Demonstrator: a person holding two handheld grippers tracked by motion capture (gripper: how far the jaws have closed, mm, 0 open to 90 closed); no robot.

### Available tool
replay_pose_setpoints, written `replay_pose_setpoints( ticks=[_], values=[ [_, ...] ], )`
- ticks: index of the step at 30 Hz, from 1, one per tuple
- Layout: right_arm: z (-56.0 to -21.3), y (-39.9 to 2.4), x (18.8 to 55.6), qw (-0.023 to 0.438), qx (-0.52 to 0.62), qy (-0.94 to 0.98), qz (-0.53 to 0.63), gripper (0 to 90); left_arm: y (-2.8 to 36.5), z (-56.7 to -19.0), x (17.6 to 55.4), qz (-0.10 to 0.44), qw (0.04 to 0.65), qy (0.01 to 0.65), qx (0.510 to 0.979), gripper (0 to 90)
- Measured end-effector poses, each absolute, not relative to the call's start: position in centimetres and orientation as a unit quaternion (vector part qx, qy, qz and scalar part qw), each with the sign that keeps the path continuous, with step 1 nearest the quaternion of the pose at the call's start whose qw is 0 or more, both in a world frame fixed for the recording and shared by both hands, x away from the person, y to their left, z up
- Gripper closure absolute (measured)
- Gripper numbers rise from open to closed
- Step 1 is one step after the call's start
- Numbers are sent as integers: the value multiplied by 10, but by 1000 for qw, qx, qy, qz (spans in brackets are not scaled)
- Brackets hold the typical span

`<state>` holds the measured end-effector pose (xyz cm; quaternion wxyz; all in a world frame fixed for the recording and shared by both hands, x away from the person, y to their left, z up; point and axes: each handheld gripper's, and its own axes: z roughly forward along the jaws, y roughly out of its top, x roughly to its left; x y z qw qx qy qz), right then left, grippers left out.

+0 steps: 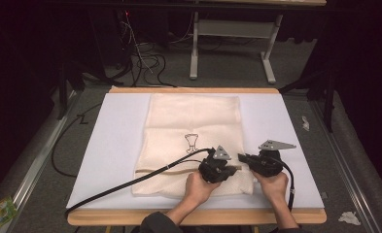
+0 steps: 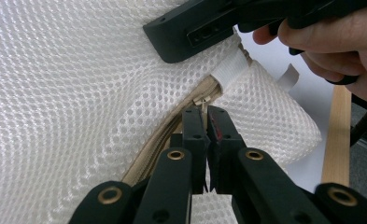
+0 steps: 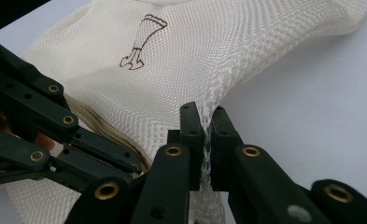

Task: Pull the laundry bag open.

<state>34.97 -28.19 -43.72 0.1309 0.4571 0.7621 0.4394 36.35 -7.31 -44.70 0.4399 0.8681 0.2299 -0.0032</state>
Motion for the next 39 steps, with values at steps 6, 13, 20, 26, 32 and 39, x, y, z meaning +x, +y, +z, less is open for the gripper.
replay_pose_setpoints(
  ticks=[6,13,20,26,32,39],
  values=[
    [-437,-282,350,133,458,762,438,883,-69,-447,365,-1,440,233,867,870],
    [-437,-282,350,132,459,762,437,883,-63,-446,365,0,440,236,867,870],
    [-438,-283,350,132,458,763,437,883,-59,-445,366,4,436,236,868,869],
    [-438,-283,350,130,459,762,437,883,-56,-444,367,6,438,238,867,869],
    [-439,-282,350,134,457,765,434,883,-53,-445,369,4,443,242,863,869],
    [-439,-282,350,134,456,765,434,883,-51,-444,368,5,444,243,863,869]
  ],
)
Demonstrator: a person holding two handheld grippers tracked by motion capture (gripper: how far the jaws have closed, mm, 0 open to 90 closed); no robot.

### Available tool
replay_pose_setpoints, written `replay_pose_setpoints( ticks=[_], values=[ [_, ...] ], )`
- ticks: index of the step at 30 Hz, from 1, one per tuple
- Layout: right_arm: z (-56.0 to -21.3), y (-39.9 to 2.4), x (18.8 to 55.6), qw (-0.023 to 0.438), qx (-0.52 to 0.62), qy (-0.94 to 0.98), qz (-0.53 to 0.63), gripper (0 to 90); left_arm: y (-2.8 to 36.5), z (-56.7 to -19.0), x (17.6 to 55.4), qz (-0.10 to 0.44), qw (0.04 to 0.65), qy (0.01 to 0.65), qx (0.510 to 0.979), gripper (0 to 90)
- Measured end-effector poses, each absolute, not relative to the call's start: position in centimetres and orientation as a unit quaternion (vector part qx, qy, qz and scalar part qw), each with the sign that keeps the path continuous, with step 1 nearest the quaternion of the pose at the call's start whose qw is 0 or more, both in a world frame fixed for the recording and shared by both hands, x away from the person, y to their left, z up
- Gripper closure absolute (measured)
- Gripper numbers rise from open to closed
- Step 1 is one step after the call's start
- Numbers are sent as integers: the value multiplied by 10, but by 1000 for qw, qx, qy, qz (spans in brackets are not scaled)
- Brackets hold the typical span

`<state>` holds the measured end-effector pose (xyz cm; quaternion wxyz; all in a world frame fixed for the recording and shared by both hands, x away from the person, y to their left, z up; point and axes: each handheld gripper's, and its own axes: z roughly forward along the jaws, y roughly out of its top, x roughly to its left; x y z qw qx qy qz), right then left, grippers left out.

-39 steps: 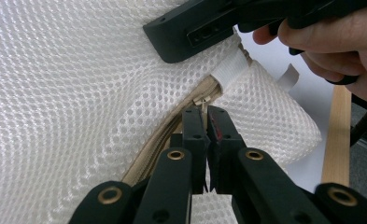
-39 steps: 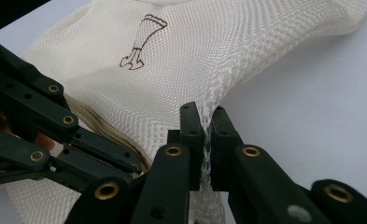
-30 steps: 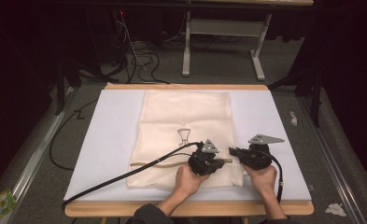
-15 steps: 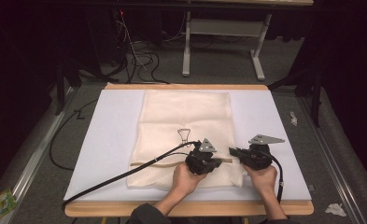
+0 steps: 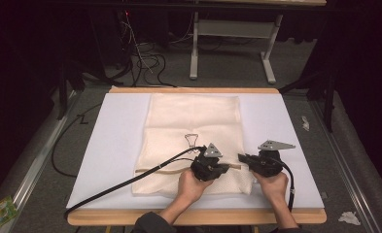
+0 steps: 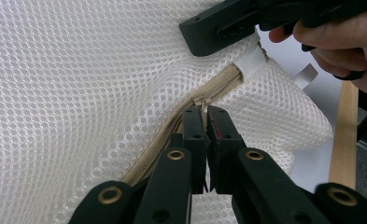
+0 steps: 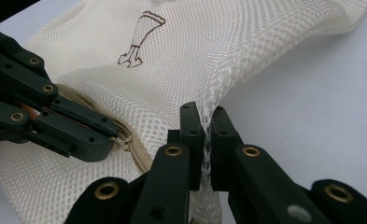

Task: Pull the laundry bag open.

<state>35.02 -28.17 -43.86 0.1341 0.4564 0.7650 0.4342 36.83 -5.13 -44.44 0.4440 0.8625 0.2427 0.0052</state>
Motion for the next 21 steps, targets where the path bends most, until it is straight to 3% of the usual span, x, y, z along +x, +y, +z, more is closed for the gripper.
replay_pose_setpoints(
  ticks=[21],
  values=[
    [-438,-282,351,133,456,765,434,883,-39,-444,369,7,447,249,859,869]
  ],
)
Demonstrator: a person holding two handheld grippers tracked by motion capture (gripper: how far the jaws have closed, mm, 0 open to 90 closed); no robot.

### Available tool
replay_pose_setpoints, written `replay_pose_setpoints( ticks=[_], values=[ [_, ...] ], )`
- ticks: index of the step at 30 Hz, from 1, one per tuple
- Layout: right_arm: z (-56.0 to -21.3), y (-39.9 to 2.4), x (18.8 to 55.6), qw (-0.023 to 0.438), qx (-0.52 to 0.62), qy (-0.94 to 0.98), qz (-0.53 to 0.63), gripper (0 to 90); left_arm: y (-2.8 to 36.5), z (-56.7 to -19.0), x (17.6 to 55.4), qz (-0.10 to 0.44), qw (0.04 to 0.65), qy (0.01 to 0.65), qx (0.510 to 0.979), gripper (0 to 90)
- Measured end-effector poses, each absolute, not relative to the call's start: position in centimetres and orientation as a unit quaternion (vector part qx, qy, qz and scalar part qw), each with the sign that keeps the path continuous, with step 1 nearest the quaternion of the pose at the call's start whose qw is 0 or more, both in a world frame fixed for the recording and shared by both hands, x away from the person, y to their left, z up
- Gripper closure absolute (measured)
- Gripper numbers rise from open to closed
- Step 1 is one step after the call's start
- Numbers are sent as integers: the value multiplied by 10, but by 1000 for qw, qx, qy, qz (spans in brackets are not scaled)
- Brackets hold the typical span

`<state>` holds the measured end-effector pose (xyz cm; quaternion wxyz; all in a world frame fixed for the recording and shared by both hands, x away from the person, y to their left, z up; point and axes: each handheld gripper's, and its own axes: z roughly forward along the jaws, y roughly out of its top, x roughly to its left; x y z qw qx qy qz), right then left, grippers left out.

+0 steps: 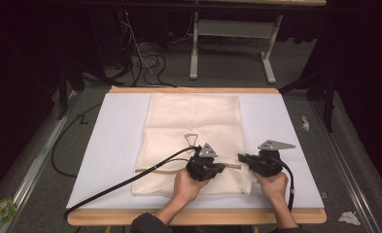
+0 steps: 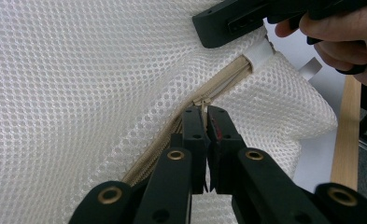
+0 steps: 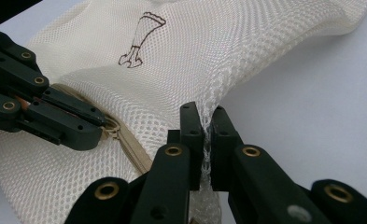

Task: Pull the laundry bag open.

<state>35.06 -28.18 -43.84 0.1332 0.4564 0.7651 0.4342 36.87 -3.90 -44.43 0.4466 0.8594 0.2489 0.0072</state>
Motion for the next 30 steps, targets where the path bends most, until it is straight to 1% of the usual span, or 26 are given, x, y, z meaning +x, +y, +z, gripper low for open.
replay_pose_setpoints(
  ticks=[30],
  values=[
    [-439,-282,351,133,457,765,434,883,-21,-441,364,19,447,247,860,869]
  ],
)
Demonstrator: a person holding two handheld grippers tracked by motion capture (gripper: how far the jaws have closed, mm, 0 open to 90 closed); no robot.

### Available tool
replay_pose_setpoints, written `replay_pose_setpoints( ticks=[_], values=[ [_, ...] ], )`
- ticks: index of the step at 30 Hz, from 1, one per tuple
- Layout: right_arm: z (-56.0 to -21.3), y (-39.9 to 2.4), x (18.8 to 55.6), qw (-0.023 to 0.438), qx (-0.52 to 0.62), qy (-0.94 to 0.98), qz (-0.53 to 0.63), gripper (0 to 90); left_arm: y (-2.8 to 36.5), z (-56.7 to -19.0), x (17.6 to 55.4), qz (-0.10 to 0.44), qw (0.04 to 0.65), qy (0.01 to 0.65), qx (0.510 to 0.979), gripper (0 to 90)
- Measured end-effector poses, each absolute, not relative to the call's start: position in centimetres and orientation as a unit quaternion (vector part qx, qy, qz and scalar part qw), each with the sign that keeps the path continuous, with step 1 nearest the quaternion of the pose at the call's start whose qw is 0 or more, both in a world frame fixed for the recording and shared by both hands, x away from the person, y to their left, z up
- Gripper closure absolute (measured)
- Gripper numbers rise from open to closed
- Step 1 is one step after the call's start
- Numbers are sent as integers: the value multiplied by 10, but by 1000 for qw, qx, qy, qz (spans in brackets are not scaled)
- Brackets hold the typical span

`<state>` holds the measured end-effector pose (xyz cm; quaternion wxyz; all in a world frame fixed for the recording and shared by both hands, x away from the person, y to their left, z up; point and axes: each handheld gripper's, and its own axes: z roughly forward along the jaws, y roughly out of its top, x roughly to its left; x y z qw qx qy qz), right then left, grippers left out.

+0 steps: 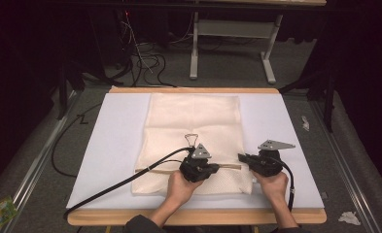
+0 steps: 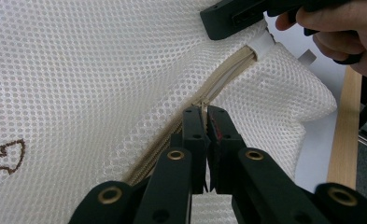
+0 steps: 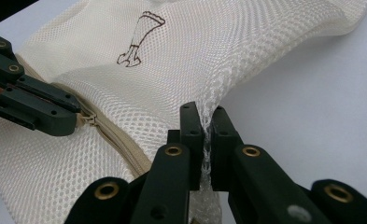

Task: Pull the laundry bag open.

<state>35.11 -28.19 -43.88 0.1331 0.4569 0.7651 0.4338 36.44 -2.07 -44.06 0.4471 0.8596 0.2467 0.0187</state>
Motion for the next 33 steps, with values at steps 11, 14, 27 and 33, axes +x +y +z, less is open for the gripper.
replay_pose_setpoints(
  ticks=[11,14,27,33],
  values=[
    [-440,-283,351,137,459,766,429,882,-12,-442,366,17,447,255,857,869],
    [-439,-283,352,137,460,766,428,882,-10,-441,366,18,447,255,857,869],
    [-440,-284,352,137,461,765,428,882,2,-441,368,21,453,264,852,869],
    [-440,-285,352,137,461,765,428,882,6,-441,368,24,452,267,851,869]
  ],
)
